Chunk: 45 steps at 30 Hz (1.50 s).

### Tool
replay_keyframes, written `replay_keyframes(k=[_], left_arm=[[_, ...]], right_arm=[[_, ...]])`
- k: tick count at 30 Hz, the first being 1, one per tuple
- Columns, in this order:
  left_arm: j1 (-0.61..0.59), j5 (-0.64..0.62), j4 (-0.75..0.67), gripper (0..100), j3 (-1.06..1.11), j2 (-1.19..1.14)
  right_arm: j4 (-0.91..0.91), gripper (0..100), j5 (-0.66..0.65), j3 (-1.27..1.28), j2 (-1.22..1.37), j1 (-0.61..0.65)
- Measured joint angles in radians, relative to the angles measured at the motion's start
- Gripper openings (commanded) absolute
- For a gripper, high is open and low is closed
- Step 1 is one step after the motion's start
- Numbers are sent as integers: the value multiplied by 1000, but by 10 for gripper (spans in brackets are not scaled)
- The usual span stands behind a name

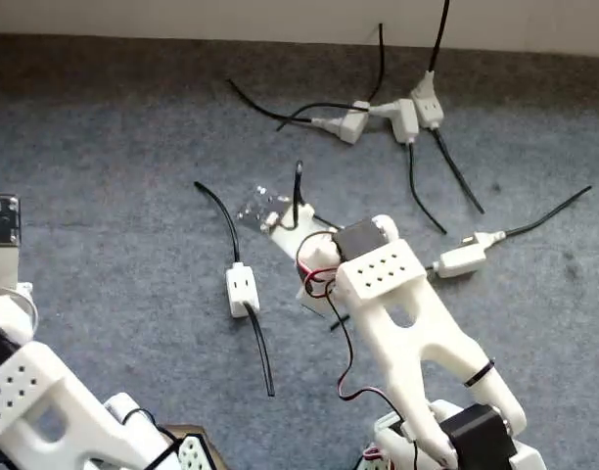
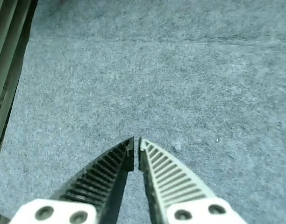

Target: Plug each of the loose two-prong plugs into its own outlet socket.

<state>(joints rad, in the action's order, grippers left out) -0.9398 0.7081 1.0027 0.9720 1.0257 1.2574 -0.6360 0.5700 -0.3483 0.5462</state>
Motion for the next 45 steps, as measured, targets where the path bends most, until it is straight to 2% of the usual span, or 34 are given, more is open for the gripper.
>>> replay_keyframes(k=[3,5,12,16,24,37,42,45], left_arm=[[-8,0,-57,7,181,141],[-8,0,-66,7,301,241],[-5,0,-69,7,689,624],[-46,0,51,7,709,769],[29,0,224,7,709,775],[35,0,250,7,709,770],[35,0,282,7,709,770],[35,0,288,7,709,770]], right_arm=[[0,183,-158,61,0,3],[-2,183,-210,74,0,37],[-92,183,-229,89,0,176],[-201,183,-235,89,0,199],[-261,183,-210,104,0,281],[-241,183,-189,109,0,382],[-321,183,-187,109,0,382],[-354,139,-187,109,0,382]])
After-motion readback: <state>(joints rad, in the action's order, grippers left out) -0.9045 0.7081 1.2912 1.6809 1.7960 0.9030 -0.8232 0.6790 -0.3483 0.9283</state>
